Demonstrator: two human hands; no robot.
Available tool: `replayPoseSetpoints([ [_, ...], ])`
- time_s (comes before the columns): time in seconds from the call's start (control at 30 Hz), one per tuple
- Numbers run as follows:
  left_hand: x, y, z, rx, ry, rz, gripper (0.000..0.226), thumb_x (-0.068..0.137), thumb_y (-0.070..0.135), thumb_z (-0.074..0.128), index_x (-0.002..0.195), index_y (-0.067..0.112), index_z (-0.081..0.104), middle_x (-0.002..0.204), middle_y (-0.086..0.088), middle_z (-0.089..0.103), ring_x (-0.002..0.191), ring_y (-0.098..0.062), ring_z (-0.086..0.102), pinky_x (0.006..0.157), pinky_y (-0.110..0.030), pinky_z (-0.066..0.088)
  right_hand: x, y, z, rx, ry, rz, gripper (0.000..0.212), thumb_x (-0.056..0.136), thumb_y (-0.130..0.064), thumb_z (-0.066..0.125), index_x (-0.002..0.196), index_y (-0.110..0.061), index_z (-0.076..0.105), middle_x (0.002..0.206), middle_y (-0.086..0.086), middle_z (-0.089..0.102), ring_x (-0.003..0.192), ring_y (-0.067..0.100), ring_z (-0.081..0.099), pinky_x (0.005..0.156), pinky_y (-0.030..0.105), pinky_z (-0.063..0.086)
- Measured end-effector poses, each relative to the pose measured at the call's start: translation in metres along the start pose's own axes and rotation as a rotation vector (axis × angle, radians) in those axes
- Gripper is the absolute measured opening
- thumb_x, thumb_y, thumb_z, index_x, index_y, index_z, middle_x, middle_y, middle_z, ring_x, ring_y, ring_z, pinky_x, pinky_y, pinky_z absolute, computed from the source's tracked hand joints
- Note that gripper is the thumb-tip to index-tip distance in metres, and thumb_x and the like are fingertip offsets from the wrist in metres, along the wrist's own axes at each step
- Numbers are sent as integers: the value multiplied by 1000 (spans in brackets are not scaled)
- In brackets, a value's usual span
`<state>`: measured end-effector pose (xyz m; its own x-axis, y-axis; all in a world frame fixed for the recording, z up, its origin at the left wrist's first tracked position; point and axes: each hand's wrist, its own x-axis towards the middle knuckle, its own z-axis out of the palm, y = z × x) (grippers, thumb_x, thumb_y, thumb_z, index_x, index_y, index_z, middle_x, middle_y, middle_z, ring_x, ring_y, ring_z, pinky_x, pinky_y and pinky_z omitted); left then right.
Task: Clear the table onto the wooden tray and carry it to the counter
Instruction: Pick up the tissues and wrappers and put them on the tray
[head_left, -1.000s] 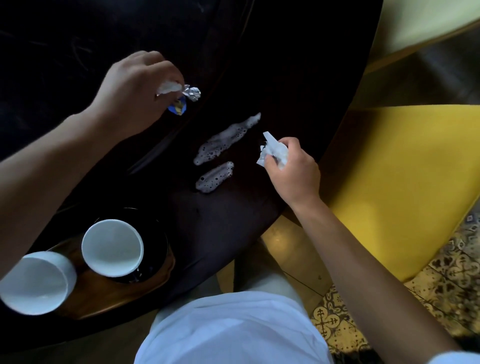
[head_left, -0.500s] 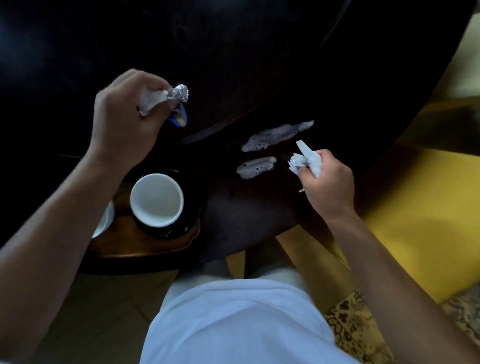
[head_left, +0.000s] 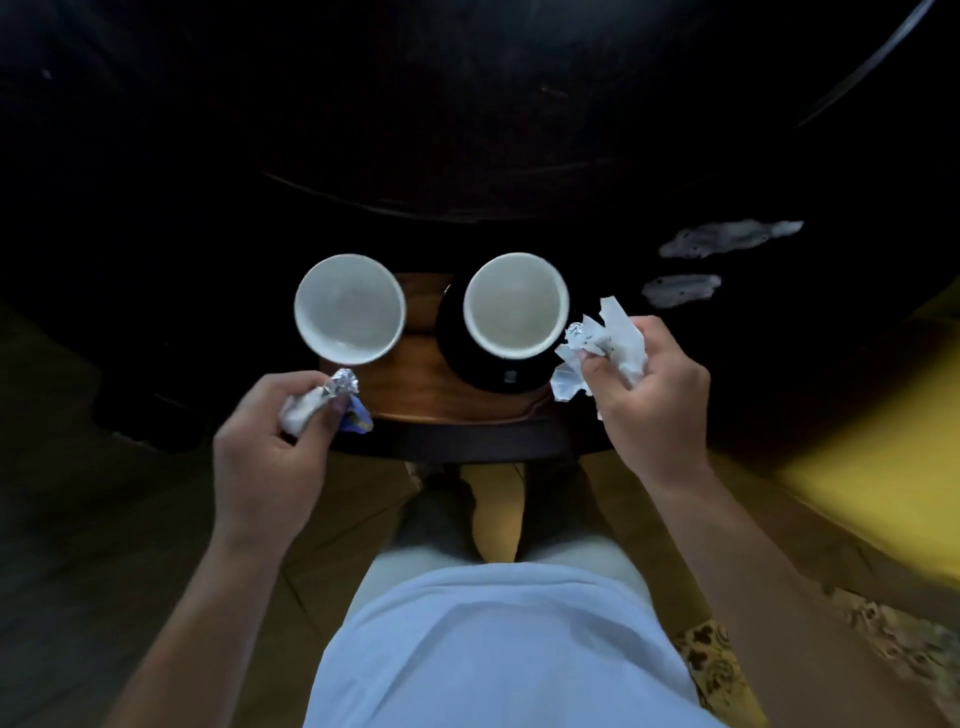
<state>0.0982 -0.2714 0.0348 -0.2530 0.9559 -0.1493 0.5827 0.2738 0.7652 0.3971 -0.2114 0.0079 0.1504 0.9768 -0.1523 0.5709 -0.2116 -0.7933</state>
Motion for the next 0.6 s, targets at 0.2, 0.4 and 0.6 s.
replayPoseSetpoints([
  [0.2,-9,-68,17,-124,11,-198,8,97,22,72,104,18,71,91,8,69,82,-3,65,71,-16,51,-49,-17,81,-63,19,-23,15,89,-24,73,99,-17,65,74,-4,64,64,16,62,59,32,51],
  [0.4,21,-103,40,-104,-1,-200,16,97,29,70,107,16,72,95,3,71,86,-9,67,76,-34,59,-64,-19,155,-144,-12,-41,20,89,-26,71,103,-14,64,82,-8,63,69,14,60,61,28,46],
  [0.6,33,-108,48,-36,-3,-163,21,96,23,68,111,9,71,100,-4,72,91,-15,69,79,-39,60,-58,-21,192,-150,27,-8,18,90,-22,70,103,-12,63,84,0,70,72,18,65,60,28,48],
])
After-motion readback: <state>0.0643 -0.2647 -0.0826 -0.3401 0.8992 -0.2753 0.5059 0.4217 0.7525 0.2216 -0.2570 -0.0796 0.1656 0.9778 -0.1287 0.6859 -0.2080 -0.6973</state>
